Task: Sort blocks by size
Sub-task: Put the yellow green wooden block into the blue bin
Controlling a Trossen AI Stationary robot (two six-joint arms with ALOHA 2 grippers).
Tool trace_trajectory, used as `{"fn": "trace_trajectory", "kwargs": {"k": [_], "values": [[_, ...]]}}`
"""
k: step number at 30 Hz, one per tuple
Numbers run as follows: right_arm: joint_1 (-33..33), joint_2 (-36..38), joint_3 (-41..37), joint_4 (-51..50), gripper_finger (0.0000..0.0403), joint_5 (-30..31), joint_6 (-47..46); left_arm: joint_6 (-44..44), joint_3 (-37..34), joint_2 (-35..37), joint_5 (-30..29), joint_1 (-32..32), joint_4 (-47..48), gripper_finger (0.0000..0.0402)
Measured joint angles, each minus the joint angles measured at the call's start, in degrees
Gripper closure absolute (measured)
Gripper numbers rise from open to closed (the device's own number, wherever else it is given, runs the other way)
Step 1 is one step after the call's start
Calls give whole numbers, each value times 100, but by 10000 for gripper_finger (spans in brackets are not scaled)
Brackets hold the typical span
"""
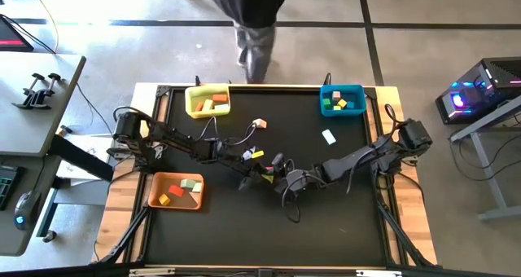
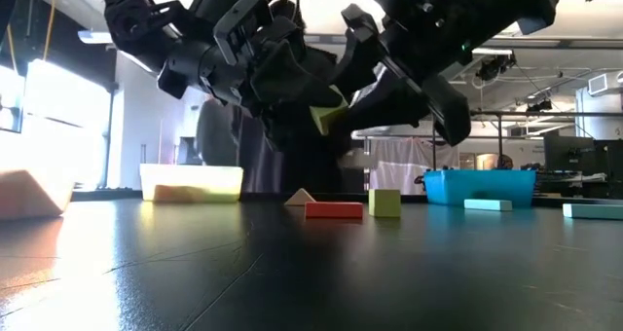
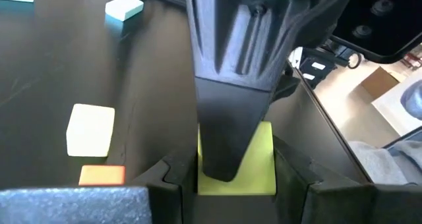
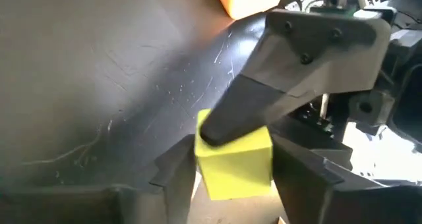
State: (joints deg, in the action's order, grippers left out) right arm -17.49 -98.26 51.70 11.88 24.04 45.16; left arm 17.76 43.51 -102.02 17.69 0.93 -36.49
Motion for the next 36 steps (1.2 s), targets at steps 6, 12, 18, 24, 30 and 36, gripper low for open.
{"fn": "trace_trajectory", "kwargs": {"k": [6, 12, 18, 24, 30, 36], "values": [[-89, 0, 4, -55, 271, 233, -346, -7, 0, 0, 5, -2, -99, 259], [-249, 26, 2, -394, 271, 422, -869, -52, 0, 7, -17, -111, -10, 204], [-191, 336, 2, -2213, 271, 701, -2806, 202, 0, 7, -148, -449, 565, 175], [401, 1097, -488, -3770, 271, 746, -4015, 345, 0, 7, -760, -579, 992, 172], [1647, 2563, -2046, -2856, 271, 997, -4440, 158, 0, 7, -918, -399, 1014, 172], [3065, 3782, -2888, -1819, 265, 1411, -4652, -99, 0, 7, -1082, -262, 952, 172]]}}
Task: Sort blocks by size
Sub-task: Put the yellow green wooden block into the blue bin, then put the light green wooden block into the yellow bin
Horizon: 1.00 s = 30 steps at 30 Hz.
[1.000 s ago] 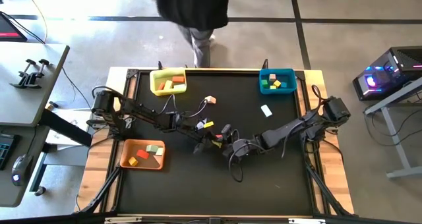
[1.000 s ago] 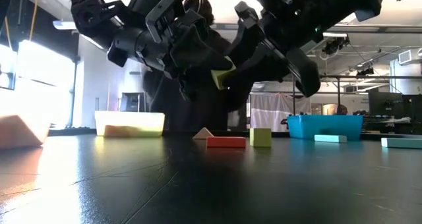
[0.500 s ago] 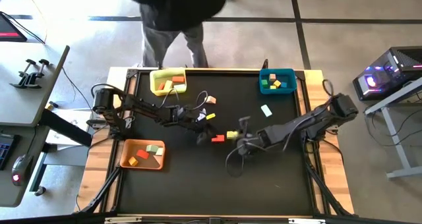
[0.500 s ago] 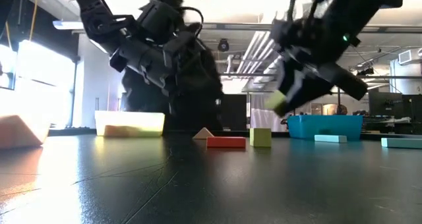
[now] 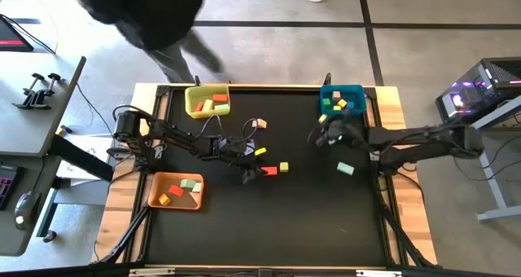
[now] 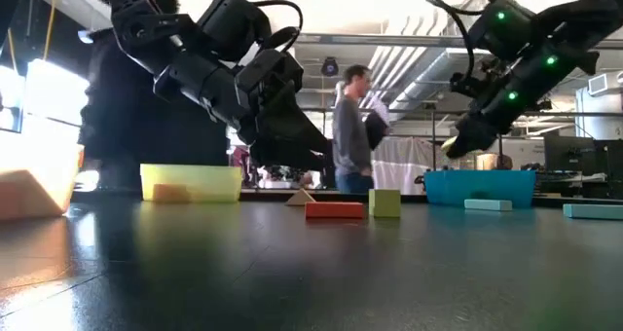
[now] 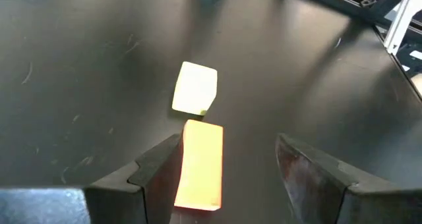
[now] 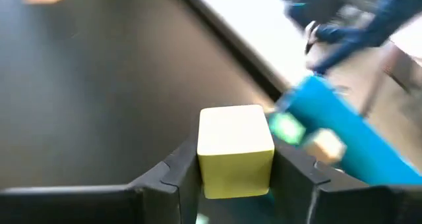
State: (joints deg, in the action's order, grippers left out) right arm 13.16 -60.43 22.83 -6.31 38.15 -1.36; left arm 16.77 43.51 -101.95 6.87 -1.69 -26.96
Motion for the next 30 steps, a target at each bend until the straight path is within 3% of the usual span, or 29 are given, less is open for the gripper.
{"fn": "trace_trajectory", "kwargs": {"k": [6, 16, 21, 30], "values": [[1437, 391, -113, 627, 259, 83, 13, -44, 0, 0, -18, -4, -2, 172], [3355, 5, -115, 814, 259, -606, -706, -43, 0, 0, -24, 22, 7, 172], [3352, -58, -115, 980, 250, -577, -811, -41, -2, 0, -24, 22, 14, 172], [3362, -60, -115, 1006, 177, -540, -881, -38, -2, 0, -26, 22, 14, 172]]}}
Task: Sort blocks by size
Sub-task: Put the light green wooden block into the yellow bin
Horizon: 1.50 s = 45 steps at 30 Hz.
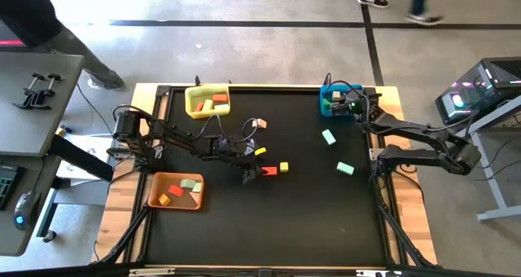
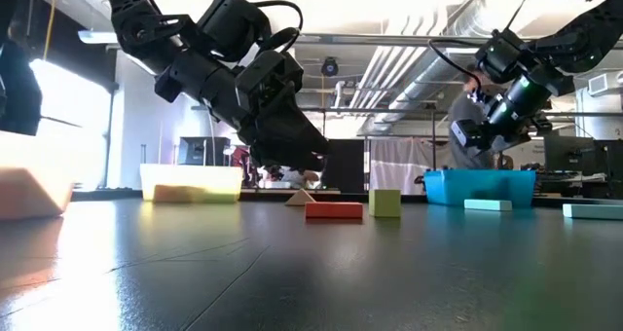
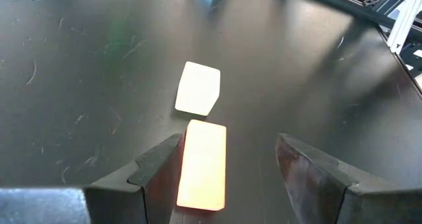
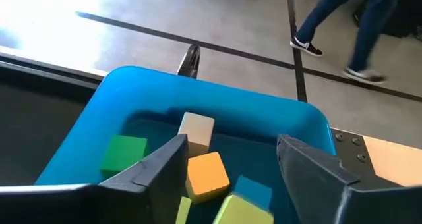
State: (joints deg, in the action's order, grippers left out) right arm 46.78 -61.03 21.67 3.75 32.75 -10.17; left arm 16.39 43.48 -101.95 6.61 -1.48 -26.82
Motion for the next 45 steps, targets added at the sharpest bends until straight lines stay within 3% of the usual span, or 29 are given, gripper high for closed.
{"fn": "trace_trajectory", "kwargs": {"k": [8, 16, 23, 31, 37, 45], "values": [[5, 2, 0, -174, 163, -231, -16, 0, 0, 0, 0, 0, -2, 172], [-361, 1, 0, -350, 163, -1925, 10, 0, 0, 0, 0, 0, -3, 172], [-1816, 2, 0, -347, 163, -1868, -115, 2, 0, 0, 0, 4, 0, 172], [-3816, 4, 0, -702, 163, -1378, -861, 137, 0, 0, 0, 46, 4, 172], [-5006, 4, 0, -1929, 163, -1355, -1919, 138, 0, 0, -190, 149, 4, 172], [-6073, 4, 0, -3694, 163, -1364, -3583, 139, 0, 0, -310, 166, 2, 172]]}}
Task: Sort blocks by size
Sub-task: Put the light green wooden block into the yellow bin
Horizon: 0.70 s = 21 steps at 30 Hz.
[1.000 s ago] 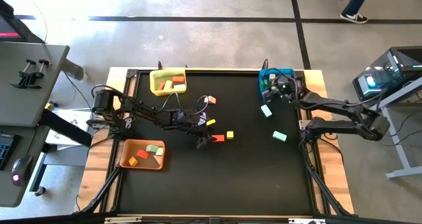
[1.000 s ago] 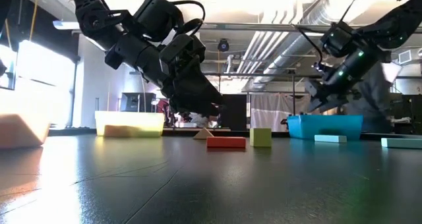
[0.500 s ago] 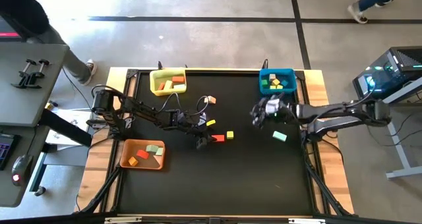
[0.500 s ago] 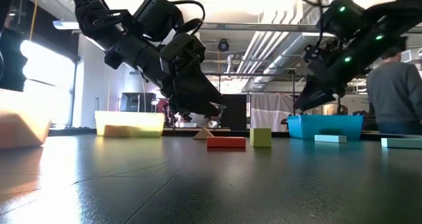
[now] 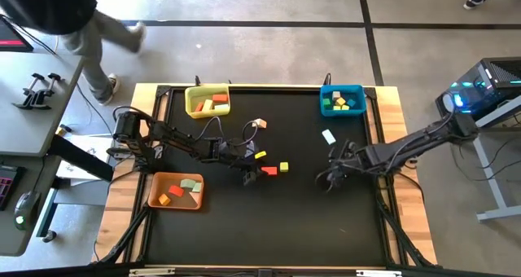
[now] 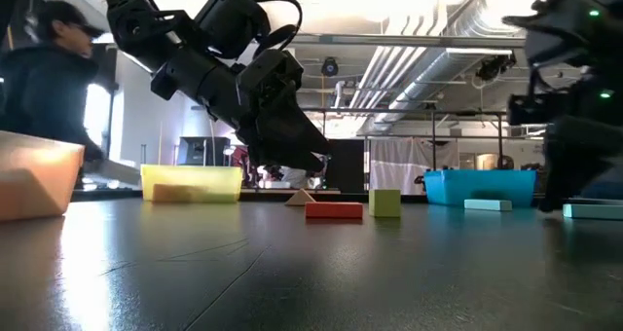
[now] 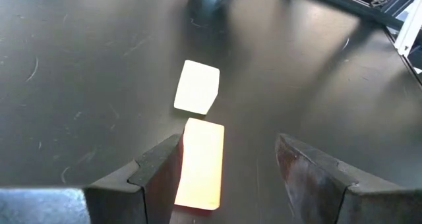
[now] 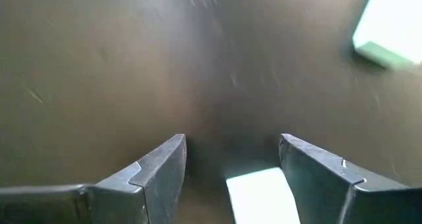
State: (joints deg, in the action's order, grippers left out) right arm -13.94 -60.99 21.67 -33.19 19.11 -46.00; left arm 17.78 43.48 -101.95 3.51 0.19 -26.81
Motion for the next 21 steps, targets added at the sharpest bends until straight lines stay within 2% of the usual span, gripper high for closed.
{"fn": "trace_trajectory", "kwargs": {"k": [6, 12, 21], "values": [[-575, 4, 2, -912, 162, 160, -977, 0, 0, 0, 0, 0, 0, 172], [-1132, 9, 13, -1391, 162, 83, -1652, 2, 0, 0, 0, -2, 0, 172], [-1798, 76, 453, -1982, 162, -426, -2091, 2, -2, 0, 2, -2, -2, 172]]}}
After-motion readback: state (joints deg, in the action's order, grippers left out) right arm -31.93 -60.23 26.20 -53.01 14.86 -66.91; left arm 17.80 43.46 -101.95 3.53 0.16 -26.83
